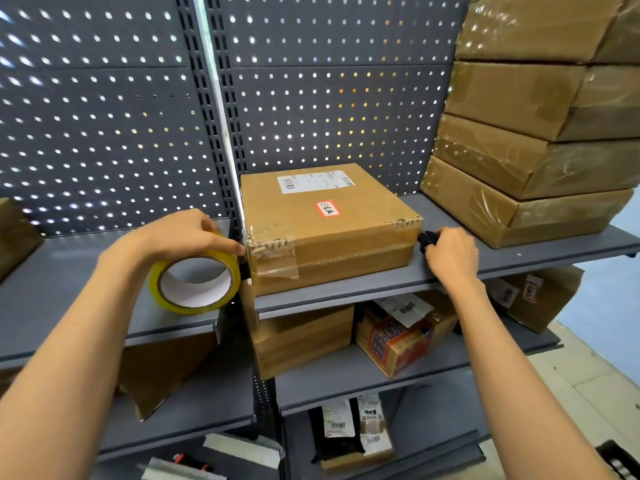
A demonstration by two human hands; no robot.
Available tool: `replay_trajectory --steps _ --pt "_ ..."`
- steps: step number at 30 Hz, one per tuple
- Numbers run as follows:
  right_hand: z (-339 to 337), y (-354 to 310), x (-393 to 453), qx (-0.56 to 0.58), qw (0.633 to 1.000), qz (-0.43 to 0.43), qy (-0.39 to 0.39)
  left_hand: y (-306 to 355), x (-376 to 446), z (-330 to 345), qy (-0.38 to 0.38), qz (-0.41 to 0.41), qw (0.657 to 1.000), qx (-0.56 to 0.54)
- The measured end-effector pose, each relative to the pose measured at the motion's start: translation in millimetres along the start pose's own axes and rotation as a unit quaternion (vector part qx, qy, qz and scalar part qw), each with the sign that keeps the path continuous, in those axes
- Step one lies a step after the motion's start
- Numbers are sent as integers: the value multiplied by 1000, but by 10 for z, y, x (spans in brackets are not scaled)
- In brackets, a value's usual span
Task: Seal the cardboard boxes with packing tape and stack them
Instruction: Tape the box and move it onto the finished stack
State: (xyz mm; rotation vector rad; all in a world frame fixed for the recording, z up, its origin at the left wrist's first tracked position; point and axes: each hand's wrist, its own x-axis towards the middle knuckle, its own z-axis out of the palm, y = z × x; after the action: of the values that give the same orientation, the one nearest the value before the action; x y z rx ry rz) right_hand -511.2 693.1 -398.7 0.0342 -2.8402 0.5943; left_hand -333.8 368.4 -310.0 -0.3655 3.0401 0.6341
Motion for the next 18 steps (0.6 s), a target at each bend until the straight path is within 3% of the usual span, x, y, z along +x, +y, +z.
replay_trajectory --steps 6,12,18 --pt "-32 2 96 -5 1000 13 -26 6 14 33 10 -30 999 -21" --pt "-30 8 -4 -8 1000 1 3 12 6 40 15 -41 999 -32" --pt "-191 -60 -161 116 991 25 55 9 -19 11 9 -23 999 -23"
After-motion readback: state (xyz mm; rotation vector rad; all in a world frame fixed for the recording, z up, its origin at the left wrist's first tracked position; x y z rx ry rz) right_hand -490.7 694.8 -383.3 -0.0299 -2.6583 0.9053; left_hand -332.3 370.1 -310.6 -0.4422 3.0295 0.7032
